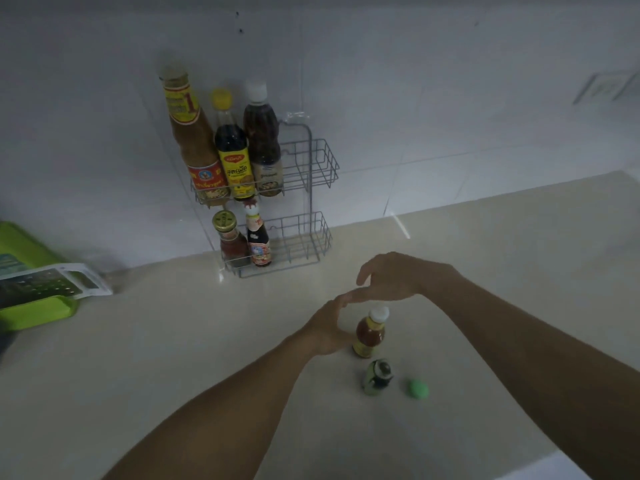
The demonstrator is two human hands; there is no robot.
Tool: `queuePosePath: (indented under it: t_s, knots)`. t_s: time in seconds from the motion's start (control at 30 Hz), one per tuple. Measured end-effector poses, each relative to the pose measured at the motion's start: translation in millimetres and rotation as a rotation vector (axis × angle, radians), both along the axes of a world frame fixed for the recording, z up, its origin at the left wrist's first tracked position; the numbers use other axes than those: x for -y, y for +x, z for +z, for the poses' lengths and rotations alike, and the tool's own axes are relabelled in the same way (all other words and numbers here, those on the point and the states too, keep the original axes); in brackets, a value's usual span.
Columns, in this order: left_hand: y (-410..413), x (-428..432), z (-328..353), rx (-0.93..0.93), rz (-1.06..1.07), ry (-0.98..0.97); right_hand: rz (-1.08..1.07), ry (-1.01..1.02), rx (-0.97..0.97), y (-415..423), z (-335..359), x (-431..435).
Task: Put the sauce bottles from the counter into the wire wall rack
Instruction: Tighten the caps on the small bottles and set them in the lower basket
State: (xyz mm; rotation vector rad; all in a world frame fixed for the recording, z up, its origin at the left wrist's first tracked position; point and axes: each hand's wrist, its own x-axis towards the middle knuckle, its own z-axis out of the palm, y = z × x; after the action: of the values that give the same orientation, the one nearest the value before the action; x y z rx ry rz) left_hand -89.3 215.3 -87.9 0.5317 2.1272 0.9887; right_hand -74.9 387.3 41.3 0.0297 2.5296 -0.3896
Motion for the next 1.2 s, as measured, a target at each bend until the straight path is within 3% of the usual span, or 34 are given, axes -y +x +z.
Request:
queuePosePath:
  t_s: [0.13, 0.3, 0.47, 0.67, 0.83, 1.03, 1.2]
  knots:
    - [12.6, -14.9, -0.9, 0.048, -0.074, 0.004, -0.038, -0.029, 0.153, 26.4, -5.7, -1.1]
    - [22.9, -19.4, -5.9, 0.091, -0.034, 0.001, -0.035, -0.086, -0.037, 29.7, -17.5, -0.1]
    - [19.1, -7.9, -2.3, 0.053, 0.028, 0.054, -0.069, -0.185, -0.092, 21.1, -17.3, 7.4]
    - [0.9, 9.1, 18.4, 0.014, 0.296, 0.187, -0.1, -0.276, -0.242, -5.7, 2.4, 28.4]
    - [-11.5, 19.3, 36.3, -0.03, 0.461, 0.274, 0.049, -0.091, -0.471, -31.9, 19.5, 49.9]
    - [-20.5, 37.0, 46.6, -0.105, 0.486, 0.225, 0.081, 0.272, -0.432, -58.6, 15.8, 70.2]
    - [-25.6, 54.3, 52.0, 0.125, 0.383, 0.259, 0.128, 0.181, -0.326, -67.8, 26.3, 72.1]
